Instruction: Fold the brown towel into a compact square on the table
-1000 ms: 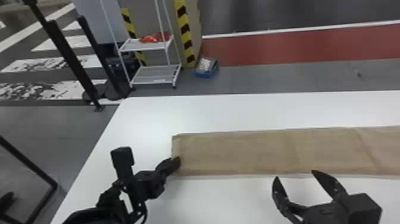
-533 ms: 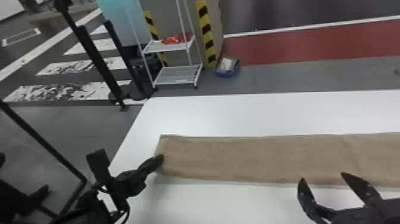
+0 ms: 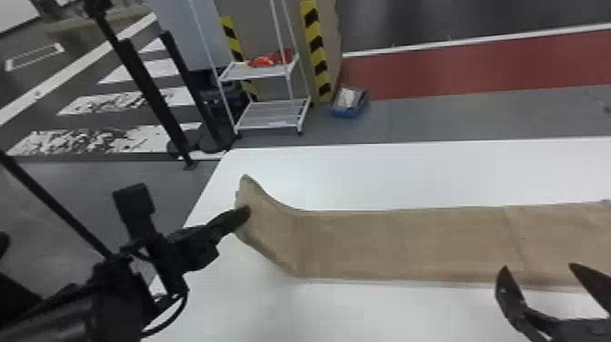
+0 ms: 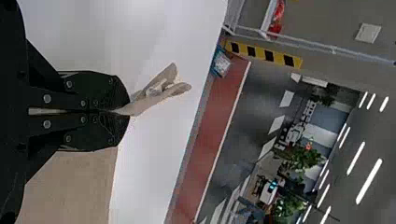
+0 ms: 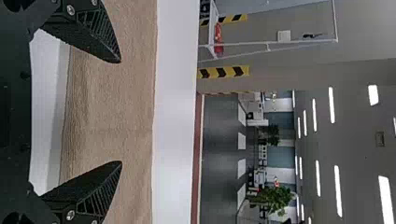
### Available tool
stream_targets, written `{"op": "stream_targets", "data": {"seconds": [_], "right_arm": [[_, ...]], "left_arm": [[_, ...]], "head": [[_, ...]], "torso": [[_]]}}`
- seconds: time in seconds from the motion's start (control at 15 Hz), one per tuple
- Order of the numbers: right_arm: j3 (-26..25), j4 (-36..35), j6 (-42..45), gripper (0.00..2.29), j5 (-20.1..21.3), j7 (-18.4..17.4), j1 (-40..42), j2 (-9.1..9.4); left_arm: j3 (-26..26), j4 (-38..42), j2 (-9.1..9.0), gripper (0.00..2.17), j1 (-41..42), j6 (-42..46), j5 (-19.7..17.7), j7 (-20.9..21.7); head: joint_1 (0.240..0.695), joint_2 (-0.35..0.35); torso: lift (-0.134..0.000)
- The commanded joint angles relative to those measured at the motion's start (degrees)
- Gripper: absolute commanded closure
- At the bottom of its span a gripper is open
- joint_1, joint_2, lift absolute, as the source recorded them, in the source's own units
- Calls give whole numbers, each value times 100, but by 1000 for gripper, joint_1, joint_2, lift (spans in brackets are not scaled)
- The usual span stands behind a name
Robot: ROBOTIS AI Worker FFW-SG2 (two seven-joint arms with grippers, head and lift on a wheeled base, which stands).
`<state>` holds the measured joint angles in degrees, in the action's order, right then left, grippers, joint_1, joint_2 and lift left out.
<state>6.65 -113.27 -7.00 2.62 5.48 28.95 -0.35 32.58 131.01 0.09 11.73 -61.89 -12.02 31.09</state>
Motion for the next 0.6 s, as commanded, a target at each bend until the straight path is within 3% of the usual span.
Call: {"op": "stream_targets", "data": {"seconds": [0.0, 0.13, 0.2, 0.27, 0.4, 0.53], "right_arm": [[-428, -204, 1, 113, -280, -12, 137, 40], [-735, -336, 1, 113, -561, -73, 233, 40], [-832, -353, 18, 117, -666, -82, 251, 17], [-858, -344, 1, 117, -745, -82, 242, -53], [-850, -239, 1, 117, -798, -100, 181, -176], [-867, -151, 18, 120, -1009, -161, 110, -343]], "left_arm": [[-1052, 935, -24, 2142, 251, -294, 7, -420], [-1984, 1348, -24, 2145, 348, -417, 103, -921], [-2494, 1418, -24, 2142, 356, -399, 174, -1246], [-2986, 1418, -24, 2142, 356, -382, 402, -1457], [-3874, 1330, -24, 2142, 286, -188, 1202, -1774], [-4304, 1093, -24, 2145, 260, 75, 1422, -2011]], "head": [[695, 299], [695, 204], [695, 98], [695, 44], [695, -41], [695, -119]], "torso": [[-119], [-119], [-119], [-119], [-119], [-119]]}}
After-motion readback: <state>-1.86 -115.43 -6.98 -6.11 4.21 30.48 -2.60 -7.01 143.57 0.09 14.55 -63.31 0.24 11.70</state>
